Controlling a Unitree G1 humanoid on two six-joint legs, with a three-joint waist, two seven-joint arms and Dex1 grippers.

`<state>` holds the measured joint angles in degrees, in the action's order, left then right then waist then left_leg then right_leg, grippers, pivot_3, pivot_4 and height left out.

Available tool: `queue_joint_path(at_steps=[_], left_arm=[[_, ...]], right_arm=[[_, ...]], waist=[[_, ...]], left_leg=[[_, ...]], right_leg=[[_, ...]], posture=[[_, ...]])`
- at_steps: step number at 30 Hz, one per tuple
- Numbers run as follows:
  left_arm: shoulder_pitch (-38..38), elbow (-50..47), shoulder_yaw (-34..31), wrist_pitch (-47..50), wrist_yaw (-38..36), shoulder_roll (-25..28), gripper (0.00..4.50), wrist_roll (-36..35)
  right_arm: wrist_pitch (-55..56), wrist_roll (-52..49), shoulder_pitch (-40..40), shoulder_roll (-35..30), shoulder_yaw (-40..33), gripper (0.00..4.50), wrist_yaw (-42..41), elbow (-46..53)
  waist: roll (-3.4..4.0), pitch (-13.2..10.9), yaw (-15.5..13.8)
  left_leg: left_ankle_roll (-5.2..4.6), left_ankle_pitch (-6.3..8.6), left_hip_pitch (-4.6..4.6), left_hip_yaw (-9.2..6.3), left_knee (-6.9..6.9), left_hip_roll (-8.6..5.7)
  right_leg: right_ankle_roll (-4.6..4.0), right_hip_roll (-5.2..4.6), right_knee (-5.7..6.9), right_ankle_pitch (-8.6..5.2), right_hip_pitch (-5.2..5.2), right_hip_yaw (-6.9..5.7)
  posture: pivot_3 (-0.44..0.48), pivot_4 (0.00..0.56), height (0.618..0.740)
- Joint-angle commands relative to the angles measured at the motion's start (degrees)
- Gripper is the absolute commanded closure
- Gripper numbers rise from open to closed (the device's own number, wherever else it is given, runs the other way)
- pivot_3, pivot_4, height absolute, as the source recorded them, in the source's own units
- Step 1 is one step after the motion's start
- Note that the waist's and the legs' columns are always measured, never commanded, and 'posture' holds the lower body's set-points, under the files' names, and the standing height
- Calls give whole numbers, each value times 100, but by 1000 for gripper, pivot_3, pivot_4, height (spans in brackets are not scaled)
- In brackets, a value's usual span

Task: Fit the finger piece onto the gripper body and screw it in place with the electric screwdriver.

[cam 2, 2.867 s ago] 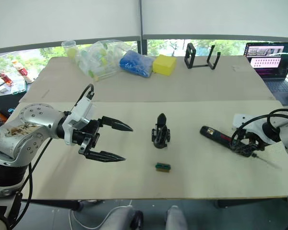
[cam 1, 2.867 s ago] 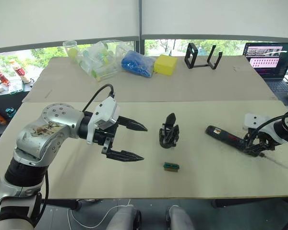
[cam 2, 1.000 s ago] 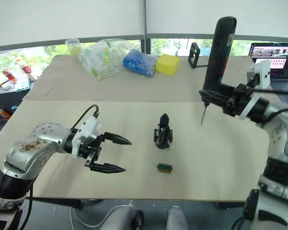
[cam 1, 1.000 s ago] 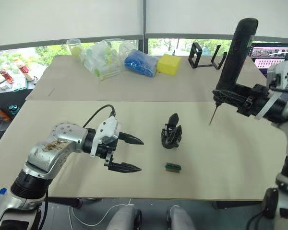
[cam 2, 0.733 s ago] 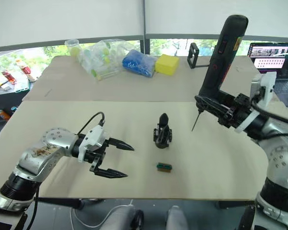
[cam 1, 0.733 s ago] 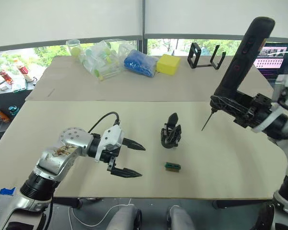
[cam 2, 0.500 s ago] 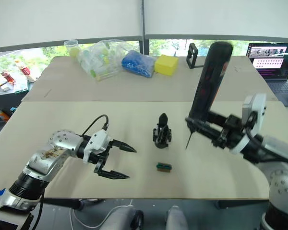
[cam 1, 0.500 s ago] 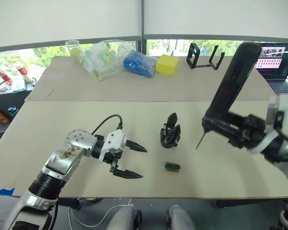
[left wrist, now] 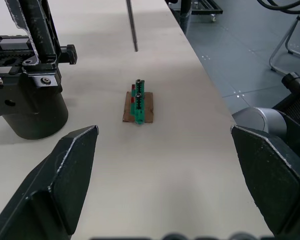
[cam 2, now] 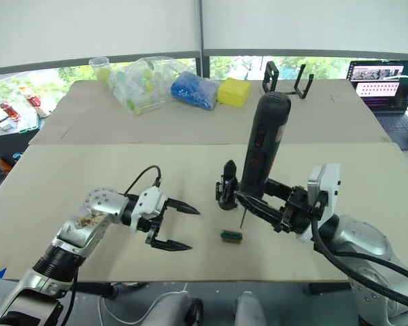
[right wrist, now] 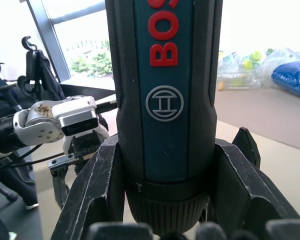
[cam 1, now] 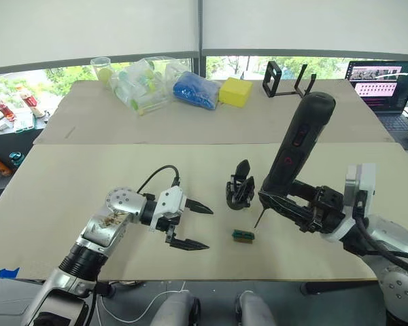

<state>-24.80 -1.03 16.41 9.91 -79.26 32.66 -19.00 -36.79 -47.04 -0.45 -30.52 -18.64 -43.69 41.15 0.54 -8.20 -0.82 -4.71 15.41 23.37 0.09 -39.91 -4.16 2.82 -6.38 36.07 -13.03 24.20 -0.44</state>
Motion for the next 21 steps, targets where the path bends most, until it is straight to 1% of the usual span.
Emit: queue_joint_path(at_steps=[1,11,21], left_arm=[[-124,55,-1,-154,34,-97,0,66],[-211,170,103,-119,-33,-236,0,160],[-370,454,250,-208,-11,-413,0,343]], right_arm=[[553,169,56,32,142,2585,-57,217],[949,396,194,-34,380,2585,-12,70],[1184,524,374,-131,414,2585,-152,-46]], waist=[[0,0,2],[-2,-1,2],[-3,-2,4]], left_leg=[[0,0,0,0,0,0],[0,0,-1,2,-1,0],[0,0,-2,2,-2,0]], right_leg=[[0,0,0,0,0,0],[0,3,1,0,-2,0],[1,7,1,0,-2,0]], posture=[[0,150,740],[0,150,740],[0,150,740]])
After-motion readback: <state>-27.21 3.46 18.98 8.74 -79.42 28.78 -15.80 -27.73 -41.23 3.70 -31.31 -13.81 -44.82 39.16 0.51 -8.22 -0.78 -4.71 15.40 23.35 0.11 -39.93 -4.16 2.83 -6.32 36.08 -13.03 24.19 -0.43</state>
